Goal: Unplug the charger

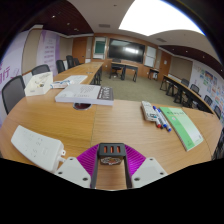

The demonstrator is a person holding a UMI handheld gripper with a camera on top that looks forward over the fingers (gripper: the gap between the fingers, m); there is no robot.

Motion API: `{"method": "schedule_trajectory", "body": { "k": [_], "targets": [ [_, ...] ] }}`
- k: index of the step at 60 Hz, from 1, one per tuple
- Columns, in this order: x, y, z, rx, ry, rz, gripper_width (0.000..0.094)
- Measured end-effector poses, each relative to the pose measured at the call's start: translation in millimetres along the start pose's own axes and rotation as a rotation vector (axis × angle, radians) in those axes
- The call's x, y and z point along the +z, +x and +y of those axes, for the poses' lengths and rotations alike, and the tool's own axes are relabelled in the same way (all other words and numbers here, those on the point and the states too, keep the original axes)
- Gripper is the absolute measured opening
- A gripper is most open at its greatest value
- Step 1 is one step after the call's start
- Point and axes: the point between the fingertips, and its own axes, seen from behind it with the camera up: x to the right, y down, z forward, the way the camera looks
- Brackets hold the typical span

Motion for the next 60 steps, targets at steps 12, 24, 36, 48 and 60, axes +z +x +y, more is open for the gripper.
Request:
{"method": "schedule_trajectory", "body": {
  "k": [12,24,36,48,60],
  "targets": [
    [-27.3,-7.4,9.3,0.054,-0.047,-0.060,0.0863],
    [-89.7,-4.9,-1.8,0.015,-0.034,-0.032,0.0851],
    [-198.8,-10.6,-18.5,0.020,-0.009,0.013,0.0854],
    [-302.9,-26.1,-6.8,0.070,-0.015,0.023,0.0858],
    [-359.2,-31.6,2.0,0.046,0.011,0.038,0.0857]
  ]
}}
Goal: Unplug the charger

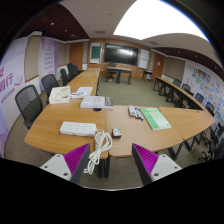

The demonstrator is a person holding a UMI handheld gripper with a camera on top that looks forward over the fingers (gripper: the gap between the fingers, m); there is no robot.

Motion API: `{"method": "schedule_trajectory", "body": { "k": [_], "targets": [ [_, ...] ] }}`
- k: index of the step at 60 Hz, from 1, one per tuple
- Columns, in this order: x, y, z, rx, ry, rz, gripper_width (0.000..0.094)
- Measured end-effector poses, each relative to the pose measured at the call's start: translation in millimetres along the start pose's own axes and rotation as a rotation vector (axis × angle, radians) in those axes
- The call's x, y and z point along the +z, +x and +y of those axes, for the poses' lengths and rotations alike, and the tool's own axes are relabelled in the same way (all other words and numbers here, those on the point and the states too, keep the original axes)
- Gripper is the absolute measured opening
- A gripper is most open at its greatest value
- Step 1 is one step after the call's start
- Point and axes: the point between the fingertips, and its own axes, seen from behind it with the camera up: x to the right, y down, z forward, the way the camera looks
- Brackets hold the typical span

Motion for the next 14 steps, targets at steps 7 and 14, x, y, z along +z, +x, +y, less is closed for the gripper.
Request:
{"method": "schedule_trajectory", "body": {
  "k": [7,14],
  "targets": [
    [-16.4,-1.0,1.7,-0.009,0.011,0.000,0.0853],
    [-24.8,1.6,-2.8,-0.025,0.027,0.011,0.0856]
  ]
}}
